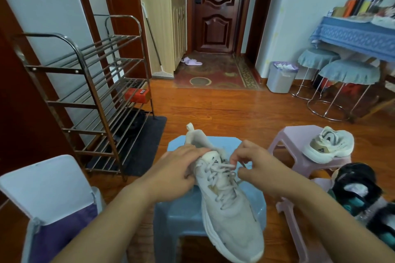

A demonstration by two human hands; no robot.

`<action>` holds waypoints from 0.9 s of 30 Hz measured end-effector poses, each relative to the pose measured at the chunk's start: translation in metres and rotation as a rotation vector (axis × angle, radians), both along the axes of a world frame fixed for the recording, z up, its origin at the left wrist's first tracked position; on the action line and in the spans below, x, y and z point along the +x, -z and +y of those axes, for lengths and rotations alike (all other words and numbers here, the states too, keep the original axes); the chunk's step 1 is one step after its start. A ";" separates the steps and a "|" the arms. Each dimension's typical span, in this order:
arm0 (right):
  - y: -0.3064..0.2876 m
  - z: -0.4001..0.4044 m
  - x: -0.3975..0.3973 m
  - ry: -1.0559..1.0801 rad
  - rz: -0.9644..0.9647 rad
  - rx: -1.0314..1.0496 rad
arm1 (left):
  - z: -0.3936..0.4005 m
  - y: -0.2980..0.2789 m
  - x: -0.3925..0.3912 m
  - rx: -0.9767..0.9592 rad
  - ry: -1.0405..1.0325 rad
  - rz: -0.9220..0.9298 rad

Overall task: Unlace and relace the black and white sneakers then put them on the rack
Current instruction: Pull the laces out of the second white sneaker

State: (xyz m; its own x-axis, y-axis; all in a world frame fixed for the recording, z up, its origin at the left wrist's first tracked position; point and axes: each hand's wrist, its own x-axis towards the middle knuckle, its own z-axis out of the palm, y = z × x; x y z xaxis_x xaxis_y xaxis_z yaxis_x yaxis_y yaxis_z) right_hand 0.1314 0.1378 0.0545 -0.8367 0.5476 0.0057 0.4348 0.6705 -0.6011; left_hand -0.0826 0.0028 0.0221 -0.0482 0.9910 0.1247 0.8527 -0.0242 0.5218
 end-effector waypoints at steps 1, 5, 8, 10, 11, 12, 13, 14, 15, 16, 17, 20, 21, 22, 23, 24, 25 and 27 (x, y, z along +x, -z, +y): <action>0.000 0.003 0.006 0.008 -0.056 -0.039 | 0.001 0.001 0.001 -0.009 0.002 0.006; 0.009 0.000 0.004 0.085 0.100 -0.075 | 0.002 0.005 0.003 -0.007 -0.001 -0.004; 0.011 0.003 0.003 0.269 0.303 -0.067 | -0.002 0.007 0.003 0.019 0.022 -0.086; 0.010 0.006 0.008 0.292 0.265 0.042 | -0.005 0.009 0.004 0.032 0.008 -0.154; 0.009 0.003 0.009 0.263 0.256 0.067 | -0.005 0.010 0.003 0.038 -0.018 -0.186; 0.008 -0.001 0.009 0.212 0.257 0.086 | -0.005 0.012 0.003 0.042 -0.044 -0.211; 0.008 -0.007 0.005 0.156 0.248 0.126 | -0.004 0.012 0.002 0.047 -0.062 -0.230; 0.009 -0.012 0.000 0.104 0.224 0.195 | -0.004 0.013 0.001 0.053 -0.064 -0.246; 0.014 -0.017 -0.007 0.073 0.188 0.283 | -0.004 0.012 0.001 0.058 -0.057 -0.260; 0.019 -0.019 -0.015 0.063 0.165 0.360 | -0.004 0.012 0.001 0.059 -0.050 -0.274; 0.022 -0.022 -0.023 0.073 0.158 0.435 | -0.004 0.012 0.000 0.057 -0.049 -0.285; 0.018 -0.028 -0.033 0.062 0.207 0.559 | -0.004 0.011 -0.003 0.052 -0.042 -0.281; 0.015 -0.028 -0.031 0.099 0.239 0.501 | -0.004 0.012 -0.005 0.051 -0.036 -0.268; 0.013 -0.024 -0.027 0.188 0.260 0.401 | -0.004 0.013 -0.007 0.050 -0.032 -0.257; 0.013 -0.015 -0.021 0.330 0.255 0.261 | -0.004 0.013 -0.007 0.048 -0.032 -0.248; 0.013 -0.003 -0.013 0.477 0.243 0.100 | -0.004 0.013 -0.006 0.045 -0.039 -0.240; 0.016 0.008 -0.005 0.591 0.235 -0.059 | -0.003 0.013 -0.005 0.043 -0.049 -0.232; 0.022 0.016 0.005 0.651 0.119 -0.155 | -0.002 0.012 -0.001 0.031 -0.069 -0.212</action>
